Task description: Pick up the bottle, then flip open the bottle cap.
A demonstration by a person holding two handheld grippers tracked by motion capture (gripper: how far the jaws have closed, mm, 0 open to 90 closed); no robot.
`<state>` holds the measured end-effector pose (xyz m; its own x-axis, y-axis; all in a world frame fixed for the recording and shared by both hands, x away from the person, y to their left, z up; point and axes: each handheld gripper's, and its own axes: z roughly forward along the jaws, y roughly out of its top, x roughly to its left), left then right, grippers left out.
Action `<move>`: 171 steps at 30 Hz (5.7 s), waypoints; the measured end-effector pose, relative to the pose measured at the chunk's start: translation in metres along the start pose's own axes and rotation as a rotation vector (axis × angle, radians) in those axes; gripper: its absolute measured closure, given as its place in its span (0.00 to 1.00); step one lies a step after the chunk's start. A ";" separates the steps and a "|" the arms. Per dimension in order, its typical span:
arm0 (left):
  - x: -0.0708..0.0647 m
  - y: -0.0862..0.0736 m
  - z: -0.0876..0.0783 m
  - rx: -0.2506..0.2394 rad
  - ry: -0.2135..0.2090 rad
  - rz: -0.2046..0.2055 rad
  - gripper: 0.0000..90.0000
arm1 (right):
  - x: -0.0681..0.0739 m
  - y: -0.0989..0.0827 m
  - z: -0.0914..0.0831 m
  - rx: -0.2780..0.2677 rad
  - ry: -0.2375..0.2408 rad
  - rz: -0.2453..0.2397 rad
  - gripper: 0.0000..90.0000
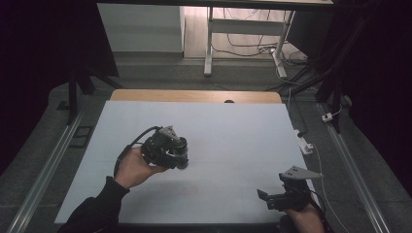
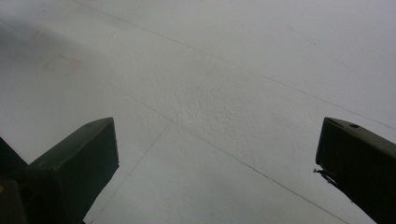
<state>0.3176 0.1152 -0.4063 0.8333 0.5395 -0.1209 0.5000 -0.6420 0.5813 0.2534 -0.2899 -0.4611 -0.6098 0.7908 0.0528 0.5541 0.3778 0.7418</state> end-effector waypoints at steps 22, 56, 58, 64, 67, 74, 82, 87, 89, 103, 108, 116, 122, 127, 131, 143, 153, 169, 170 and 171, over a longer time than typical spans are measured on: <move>-0.008 0.002 -0.001 -0.007 -0.016 0.019 0.59 | 0.000 0.003 -0.004 -0.029 0.043 0.021 0.00; -0.009 0.001 0.005 -0.004 -0.022 0.026 0.59 | 0.043 0.045 0.019 -0.040 0.228 -0.056 0.00; -0.009 0.001 0.005 -0.003 -0.023 0.026 0.59 | 0.045 0.050 0.020 -0.046 0.242 -0.057 0.00; -0.010 0.002 0.007 0.000 -0.026 0.030 0.59 | 0.050 0.065 0.023 -0.052 0.261 -0.084 0.00; -0.010 0.002 0.008 0.001 -0.027 0.030 0.59 | 0.055 0.071 0.026 -0.044 0.270 -0.099 0.00; -0.011 0.002 0.011 0.008 -0.028 0.032 0.59 | 0.066 0.086 0.036 -0.038 0.285 -0.143 0.00; -0.011 0.003 0.012 0.006 -0.029 0.032 0.59 | 0.078 0.099 0.049 -0.036 0.310 -0.167 0.00; -0.012 0.003 0.014 0.009 -0.030 0.034 0.59 | 0.084 0.105 0.055 -0.032 0.317 -0.181 0.00; -0.012 0.003 0.014 0.012 -0.030 0.035 0.59 | 0.086 0.107 0.057 -0.033 0.320 -0.185 0.00; -0.013 0.003 0.016 0.018 -0.022 0.045 0.59 | 0.096 0.125 0.064 -0.040 0.333 -0.251 0.12; -0.013 0.003 0.016 0.020 -0.018 0.049 0.59 | 0.101 0.131 0.064 -0.040 0.370 -0.279 0.28; -0.014 0.003 0.017 0.013 -0.013 0.047 0.59 | 0.106 0.140 0.063 -0.028 0.437 -0.334 0.63; -0.013 0.002 0.018 0.012 -0.010 0.048 0.59 | 0.104 0.146 0.063 -0.026 0.469 -0.344 0.83; -0.013 0.002 0.019 0.014 -0.009 0.051 0.59 | 0.104 0.149 0.064 -0.006 0.504 -0.327 0.98; -0.013 0.002 0.020 0.018 -0.008 0.054 0.59 | 0.106 0.153 0.065 -0.004 0.513 -0.322 0.99; -0.015 0.003 0.023 0.022 -0.006 0.064 0.59 | 0.113 0.159 0.066 -0.010 0.500 -0.326 1.00; -0.016 0.003 0.025 0.031 0.001 0.070 0.60 | 0.113 0.163 0.067 -0.011 0.494 -0.321 1.00; -0.020 0.003 0.027 0.041 0.005 0.094 0.60 | 0.113 0.170 0.066 -0.030 0.482 -0.313 1.00; -0.021 0.003 0.027 0.040 0.009 0.097 0.60 | 0.113 0.171 0.066 -0.030 0.487 -0.310 1.00; -0.021 0.003 0.027 0.039 0.006 0.096 0.60 | 0.113 0.171 0.066 -0.032 0.483 -0.311 1.00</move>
<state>0.3084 0.0872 -0.4239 0.8765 0.4776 -0.0611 0.4267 -0.7118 0.5579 0.3168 -0.1041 -0.3718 -0.9351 0.3324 0.1227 0.2945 0.5368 0.7907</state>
